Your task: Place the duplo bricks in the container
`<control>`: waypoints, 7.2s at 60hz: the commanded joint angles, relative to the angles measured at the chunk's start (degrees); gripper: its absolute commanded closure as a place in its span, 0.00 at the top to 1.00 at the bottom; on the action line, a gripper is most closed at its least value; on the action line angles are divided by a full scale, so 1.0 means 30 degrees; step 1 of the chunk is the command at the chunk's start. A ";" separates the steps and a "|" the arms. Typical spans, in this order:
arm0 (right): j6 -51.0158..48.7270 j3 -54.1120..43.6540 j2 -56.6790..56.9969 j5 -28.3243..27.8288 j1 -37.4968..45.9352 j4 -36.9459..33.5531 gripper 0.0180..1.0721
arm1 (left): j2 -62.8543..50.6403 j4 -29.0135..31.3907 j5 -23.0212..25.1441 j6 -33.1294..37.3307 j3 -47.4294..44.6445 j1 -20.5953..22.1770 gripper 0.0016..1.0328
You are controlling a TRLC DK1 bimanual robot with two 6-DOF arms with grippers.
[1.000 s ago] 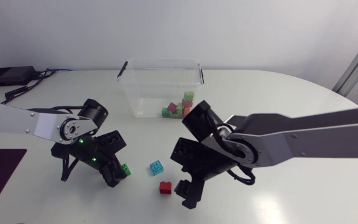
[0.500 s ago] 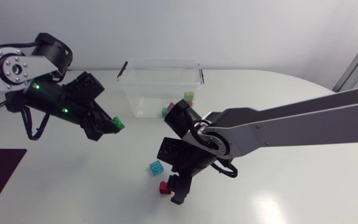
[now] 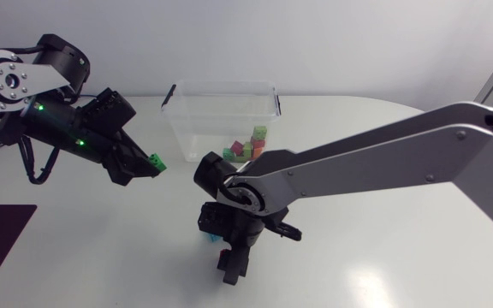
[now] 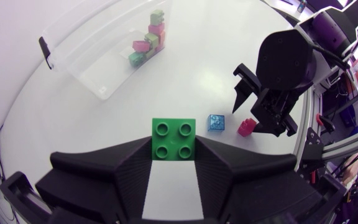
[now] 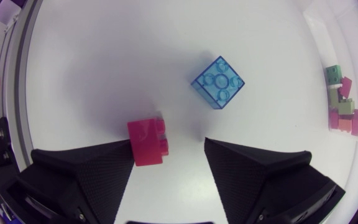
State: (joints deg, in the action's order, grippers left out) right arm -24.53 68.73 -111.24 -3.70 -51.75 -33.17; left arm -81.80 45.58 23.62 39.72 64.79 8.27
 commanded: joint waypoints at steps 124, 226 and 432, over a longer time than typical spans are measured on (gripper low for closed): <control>0.3637 0.0704 0.6172 -0.1841 0.3069 -0.0106 0.86 | -0.3495 -0.3007 0.3085 0.7002 -0.4049 0.1988 0.93; 0.8149 0.6827 0.1221 0.0327 0.3977 -0.6141 0.29 | -0.5019 -0.1307 0.2352 0.4307 -0.2204 0.3863 0.90; 0.5102 -0.8261 2.2871 0.4897 1.1975 0.2296 0.95 | 0.6993 -1.6278 -0.8898 -0.7939 -0.6247 -0.1527 0.96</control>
State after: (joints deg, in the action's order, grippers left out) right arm -7.99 46.74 -45.06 10.57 -16.99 -27.55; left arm -64.75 -1.72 -2.70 15.44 50.35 4.78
